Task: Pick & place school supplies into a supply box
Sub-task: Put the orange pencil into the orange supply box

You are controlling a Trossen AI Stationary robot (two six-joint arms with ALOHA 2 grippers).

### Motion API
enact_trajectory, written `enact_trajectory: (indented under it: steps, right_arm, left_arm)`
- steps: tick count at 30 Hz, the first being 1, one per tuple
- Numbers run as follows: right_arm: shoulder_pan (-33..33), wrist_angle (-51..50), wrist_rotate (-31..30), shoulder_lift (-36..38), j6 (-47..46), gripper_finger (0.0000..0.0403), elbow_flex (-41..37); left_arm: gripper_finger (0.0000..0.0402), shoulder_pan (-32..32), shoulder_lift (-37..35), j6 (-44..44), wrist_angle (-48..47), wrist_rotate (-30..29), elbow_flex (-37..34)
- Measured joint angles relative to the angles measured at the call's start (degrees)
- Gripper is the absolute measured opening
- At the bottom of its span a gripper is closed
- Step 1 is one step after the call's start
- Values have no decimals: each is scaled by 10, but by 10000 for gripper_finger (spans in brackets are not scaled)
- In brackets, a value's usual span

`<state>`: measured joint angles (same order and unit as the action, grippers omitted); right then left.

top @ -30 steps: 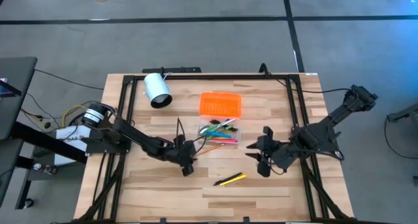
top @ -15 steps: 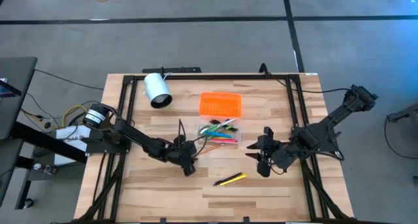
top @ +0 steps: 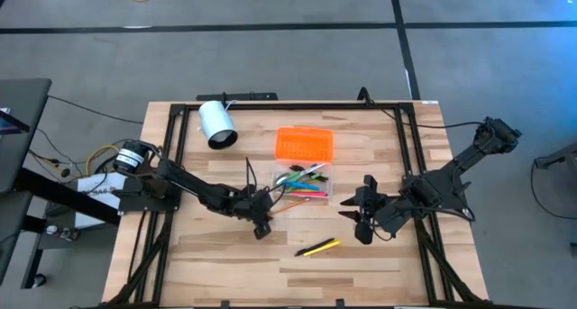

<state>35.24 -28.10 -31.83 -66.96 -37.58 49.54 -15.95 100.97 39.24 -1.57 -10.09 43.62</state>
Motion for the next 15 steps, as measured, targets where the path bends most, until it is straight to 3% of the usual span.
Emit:
enact_trajectory:
  steps: [4,13,15]
  right_arm:
    - [0,0,0,0,0,120,0]
    - [0,-2,0,0,0,120,0]
    - [0,-2,-1,0,0,120,0]
  left_arm:
    - [125,-8,1,-17,-6,-12,0]
    - [15,-30,2,-29,-24,-41,-1]
    - [9,-32,1,-29,-24,-41,-1]
